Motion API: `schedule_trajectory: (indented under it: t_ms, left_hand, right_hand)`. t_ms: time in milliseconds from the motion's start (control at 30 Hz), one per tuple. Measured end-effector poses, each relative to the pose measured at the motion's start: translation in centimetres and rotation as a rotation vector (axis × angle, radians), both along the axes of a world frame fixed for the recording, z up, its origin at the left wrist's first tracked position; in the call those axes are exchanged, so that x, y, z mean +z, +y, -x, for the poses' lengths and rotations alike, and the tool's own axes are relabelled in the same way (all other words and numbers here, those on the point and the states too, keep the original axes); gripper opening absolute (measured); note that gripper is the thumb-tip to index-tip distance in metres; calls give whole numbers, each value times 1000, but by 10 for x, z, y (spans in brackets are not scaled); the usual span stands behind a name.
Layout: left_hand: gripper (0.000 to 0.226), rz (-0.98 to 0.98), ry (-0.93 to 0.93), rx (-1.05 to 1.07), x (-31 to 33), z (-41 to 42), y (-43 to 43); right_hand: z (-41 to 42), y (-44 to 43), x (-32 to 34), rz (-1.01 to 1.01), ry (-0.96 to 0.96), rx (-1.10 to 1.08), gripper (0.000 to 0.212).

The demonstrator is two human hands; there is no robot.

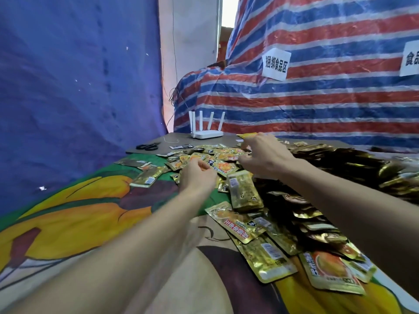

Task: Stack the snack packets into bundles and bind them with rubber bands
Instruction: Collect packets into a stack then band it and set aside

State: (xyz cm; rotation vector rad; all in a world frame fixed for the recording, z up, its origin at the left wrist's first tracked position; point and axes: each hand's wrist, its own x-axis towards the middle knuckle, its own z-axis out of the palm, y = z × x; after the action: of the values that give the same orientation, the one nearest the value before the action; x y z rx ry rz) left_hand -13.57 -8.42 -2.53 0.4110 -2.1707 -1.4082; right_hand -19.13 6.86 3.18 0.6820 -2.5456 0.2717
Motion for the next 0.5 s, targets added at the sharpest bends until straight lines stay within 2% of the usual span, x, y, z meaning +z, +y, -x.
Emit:
schedule_trajectory:
  t_ms: [100, 167, 300, 433, 500]
  left_hand:
    - [9, 370, -193, -53, 13, 22, -34]
    - [19, 487, -303, -33, 14, 38, -50]
    - [42, 447, -448, 33, 2, 68, -68]
    - [107, 366, -551, 96, -9, 98, -72]
    - [122, 387, -582, 132, -10, 110, -69]
  right_hand:
    - [4, -28, -6, -4, -79, 64, 38]
    - [16, -43, -13, -23, -150, 52, 40]
    - [55, -63, -30, -19, -282, 15, 51]
    - [94, -76, -51, -60, -328, -80, 56]
    - [110, -83, -59, -79, -372, -120, 67]
